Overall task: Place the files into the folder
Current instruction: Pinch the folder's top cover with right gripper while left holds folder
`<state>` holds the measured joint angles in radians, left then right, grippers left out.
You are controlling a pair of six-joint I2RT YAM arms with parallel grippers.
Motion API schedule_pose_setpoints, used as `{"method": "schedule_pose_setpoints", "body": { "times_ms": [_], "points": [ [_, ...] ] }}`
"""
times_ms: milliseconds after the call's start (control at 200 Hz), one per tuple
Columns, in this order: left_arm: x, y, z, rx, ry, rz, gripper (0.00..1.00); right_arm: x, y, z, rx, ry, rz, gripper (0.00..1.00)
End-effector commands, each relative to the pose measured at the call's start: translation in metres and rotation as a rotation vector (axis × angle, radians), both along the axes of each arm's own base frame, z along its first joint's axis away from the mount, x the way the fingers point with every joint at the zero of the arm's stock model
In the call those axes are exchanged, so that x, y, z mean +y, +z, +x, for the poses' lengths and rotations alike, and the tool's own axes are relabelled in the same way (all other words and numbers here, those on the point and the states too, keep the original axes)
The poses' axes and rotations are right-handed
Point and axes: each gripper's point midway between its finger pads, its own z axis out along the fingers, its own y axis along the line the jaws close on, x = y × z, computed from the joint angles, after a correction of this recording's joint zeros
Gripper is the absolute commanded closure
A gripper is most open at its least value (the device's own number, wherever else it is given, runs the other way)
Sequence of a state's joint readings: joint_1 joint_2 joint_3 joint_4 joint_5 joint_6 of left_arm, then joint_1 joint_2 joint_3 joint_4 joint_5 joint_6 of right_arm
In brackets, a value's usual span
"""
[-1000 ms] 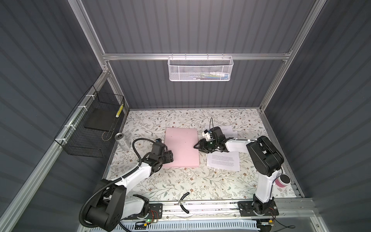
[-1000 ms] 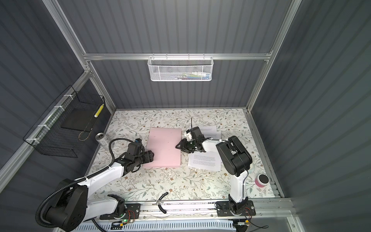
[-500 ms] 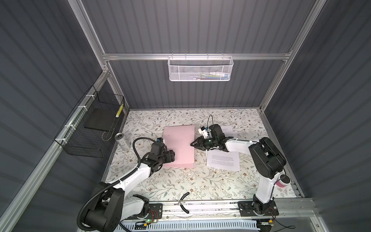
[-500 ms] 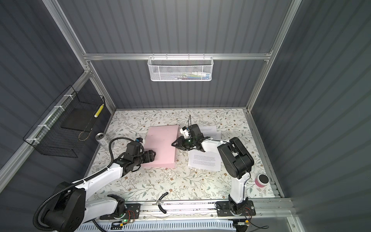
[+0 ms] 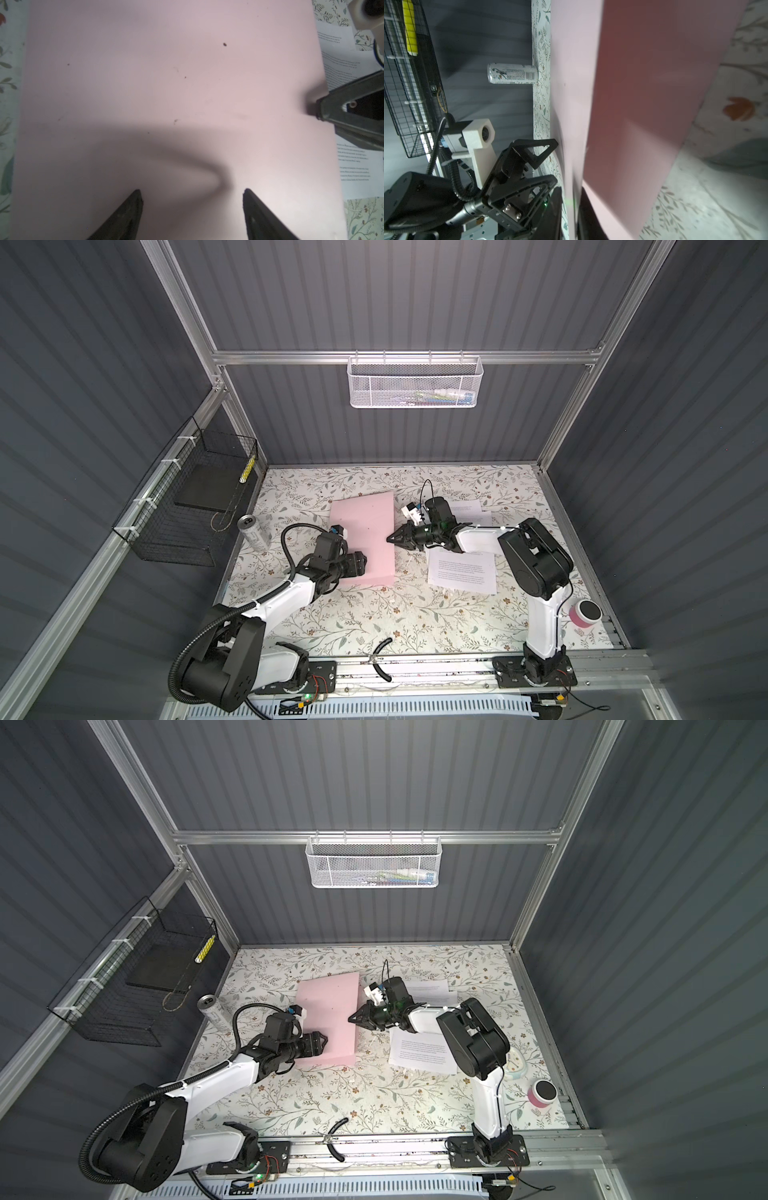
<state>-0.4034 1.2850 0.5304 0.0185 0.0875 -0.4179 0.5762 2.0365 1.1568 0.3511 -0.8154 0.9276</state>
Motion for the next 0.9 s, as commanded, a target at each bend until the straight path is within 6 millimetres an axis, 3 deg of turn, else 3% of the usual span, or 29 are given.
{"method": "schedule_pose_setpoints", "body": {
  "times_ms": [0, 70, 255, 400, 605, 720, 891],
  "points": [
    [-0.006, 0.003, -0.001, 0.004, -0.04, -0.01, 0.23, 0.013, 0.013, 0.003, -0.017, 0.028, 0.041, 1.0],
    [-0.007, 0.011, -0.001, -0.016, -0.048, -0.015, 0.21, 0.012, 0.015, 0.005, -0.021, 0.021, 0.032, 1.0],
    [0.003, 0.046, -0.002, -0.105, -0.045, 0.064, 0.03, 0.002, 0.021, 0.008, -0.004, -0.004, -0.008, 1.0],
    [-0.007, 0.064, -0.012, -0.188, -0.076, 0.165, 0.03, -0.009, 0.012, 0.007, 0.069, -0.014, -0.085, 1.0],
    [-0.034, 0.096, -0.043, -0.424, -0.098, 0.329, 0.04, -0.015, 0.007, 0.003, 0.132, -0.027, -0.108, 1.0],
    [-0.049, 0.098, -0.056, -0.474, -0.155, 0.428, 0.04, -0.023, 0.008, 0.006, 0.174, -0.061, -0.099, 1.0],
    [-0.08, 0.078, -0.068, -0.52, -0.258, 0.663, 0.04, -0.032, 0.021, 0.011, 0.191, -0.092, -0.078, 1.0]
  ]
}}
